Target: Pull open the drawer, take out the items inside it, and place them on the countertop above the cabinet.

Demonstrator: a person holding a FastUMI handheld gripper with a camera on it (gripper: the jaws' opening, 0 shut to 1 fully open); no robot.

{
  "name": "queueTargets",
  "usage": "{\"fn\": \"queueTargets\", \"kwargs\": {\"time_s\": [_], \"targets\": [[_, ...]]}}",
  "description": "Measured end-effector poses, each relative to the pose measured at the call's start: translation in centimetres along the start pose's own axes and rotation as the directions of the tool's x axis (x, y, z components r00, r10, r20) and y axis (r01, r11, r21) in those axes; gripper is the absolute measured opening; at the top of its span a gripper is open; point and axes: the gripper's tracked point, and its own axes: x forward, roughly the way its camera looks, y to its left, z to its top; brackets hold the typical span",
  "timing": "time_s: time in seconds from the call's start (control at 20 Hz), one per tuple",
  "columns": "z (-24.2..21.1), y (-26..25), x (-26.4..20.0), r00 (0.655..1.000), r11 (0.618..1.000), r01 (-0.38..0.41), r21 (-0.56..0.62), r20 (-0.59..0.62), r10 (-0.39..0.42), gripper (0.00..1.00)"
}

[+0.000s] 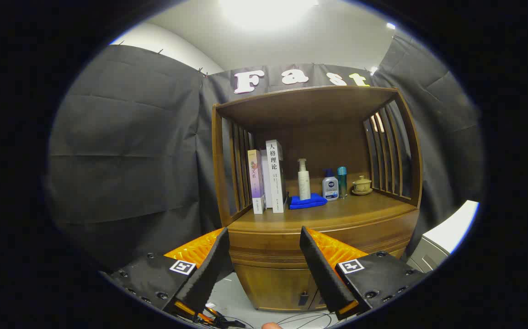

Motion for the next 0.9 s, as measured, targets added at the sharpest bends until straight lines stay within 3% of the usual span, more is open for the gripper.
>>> {"fn": "queueTargets", "kwargs": {"time_s": [0.9], "targets": [[-0.7,-2.5,1.2,0.999,0.999,0.025,0.020,-0.021,-0.024,0.97]]}}
